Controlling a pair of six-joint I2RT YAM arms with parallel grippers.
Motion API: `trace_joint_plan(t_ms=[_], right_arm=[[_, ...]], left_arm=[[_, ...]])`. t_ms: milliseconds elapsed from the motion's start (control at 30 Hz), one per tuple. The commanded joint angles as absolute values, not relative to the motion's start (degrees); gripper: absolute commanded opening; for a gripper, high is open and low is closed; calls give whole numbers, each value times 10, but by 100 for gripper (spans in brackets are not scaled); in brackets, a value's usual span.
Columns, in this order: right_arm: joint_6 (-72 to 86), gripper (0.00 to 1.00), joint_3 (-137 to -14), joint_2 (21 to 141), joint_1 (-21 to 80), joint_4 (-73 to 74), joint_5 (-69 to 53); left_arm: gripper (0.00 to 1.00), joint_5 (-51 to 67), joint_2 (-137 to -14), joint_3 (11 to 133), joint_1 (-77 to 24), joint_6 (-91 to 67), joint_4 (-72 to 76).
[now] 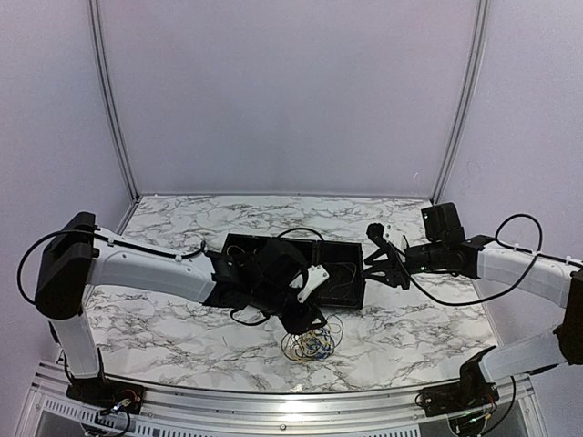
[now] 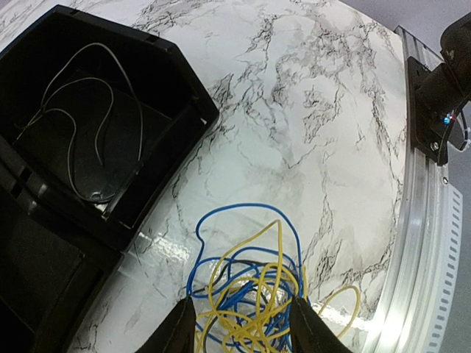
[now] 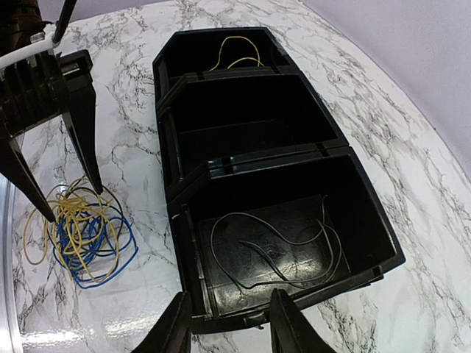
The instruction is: Untangle the cables
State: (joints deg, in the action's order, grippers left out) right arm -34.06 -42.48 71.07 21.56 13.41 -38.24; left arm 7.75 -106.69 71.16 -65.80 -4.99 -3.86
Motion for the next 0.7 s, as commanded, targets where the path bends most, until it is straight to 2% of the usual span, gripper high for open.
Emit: trace_joint_plan(t_ms=[0, 200, 467, 667], right_arm=[[-345, 37, -433, 714, 210, 139, -380], [-344, 37, -435, 712, 210, 140, -381], [-354, 37, -478, 700, 210, 192, -382], [-379, 38, -496, 707, 231, 254, -391]], left_arm=[[45, 101, -1090, 737, -661, -37, -10], [32, 117, -1102, 742, -661, -32, -5], [20, 131, -1105, 722, -660, -20, 23], [2, 137, -1085, 688, -660, -33, 51]])
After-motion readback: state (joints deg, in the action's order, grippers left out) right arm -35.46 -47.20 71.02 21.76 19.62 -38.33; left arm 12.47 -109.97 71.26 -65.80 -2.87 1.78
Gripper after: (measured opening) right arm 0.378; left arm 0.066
